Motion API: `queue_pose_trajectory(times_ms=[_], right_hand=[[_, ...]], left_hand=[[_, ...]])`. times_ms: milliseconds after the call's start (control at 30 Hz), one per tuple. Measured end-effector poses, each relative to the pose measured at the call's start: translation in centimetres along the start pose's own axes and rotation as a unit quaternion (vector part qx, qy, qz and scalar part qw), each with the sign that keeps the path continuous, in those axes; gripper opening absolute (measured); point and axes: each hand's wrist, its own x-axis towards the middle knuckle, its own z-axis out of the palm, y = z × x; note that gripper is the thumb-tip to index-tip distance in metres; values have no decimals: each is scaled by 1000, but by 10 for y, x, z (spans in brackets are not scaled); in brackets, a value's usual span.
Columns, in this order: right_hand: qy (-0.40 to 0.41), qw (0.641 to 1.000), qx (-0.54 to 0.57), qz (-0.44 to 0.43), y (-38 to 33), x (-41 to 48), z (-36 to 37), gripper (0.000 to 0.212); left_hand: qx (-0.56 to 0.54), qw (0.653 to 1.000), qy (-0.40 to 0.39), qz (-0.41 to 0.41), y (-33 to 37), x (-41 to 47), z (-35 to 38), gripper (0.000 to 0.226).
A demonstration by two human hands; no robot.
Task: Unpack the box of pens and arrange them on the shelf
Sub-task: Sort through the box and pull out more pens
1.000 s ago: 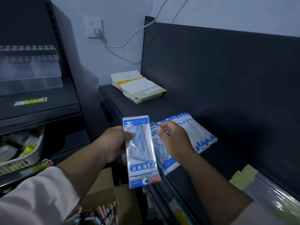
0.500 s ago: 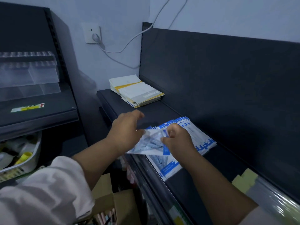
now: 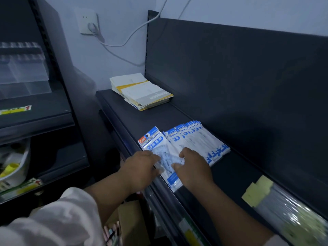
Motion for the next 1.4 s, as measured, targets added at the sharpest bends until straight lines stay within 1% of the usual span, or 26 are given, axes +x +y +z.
queue_pose_trajectory(times_ms=[67,133,167,233,300,400,600,800,900,967,1133,1233,1400], right_hand=[[35,998,-37,-26,4,3,0,17],[41,997,-52,-44,10,6,0,25],[23,996,-64,-51,13,7,1,33],[-39,993,-97,-60,19,9,6,46],[-79,989,-109,-58,24,10,15,51],[-72,990,-103,-64,31,13,22,51],[-73,989,-111,-58,43,23,21,52],[-88,986,-140,-34,46,30,7,53],[-90,985,-140,-54,40,23,8,53],[-92,985,-134,-65,38,18,12,53],[-111,984,-128,-59,36,14,13,57],[-118,985,-119,-49,35,13,15,59],[-129,989,-66,-23,28,8,24,61]], left_hand=[[21,1000,4,5,4,3,4,52],[49,999,11,11,9,6,6,59],[58,998,12,12,11,9,6,61],[75,997,3,8,15,13,8,63],[102,995,-9,1,17,16,11,66],[116,993,-14,2,19,21,11,68],[84,996,-19,3,24,33,14,73],[84,996,-16,18,31,46,15,72],[91,996,-8,11,25,41,15,67],[88,996,1,-3,21,35,15,64],[99,995,4,-22,21,24,18,69],[98,995,8,-18,21,21,18,67],[90,996,15,-4,20,16,19,65]])
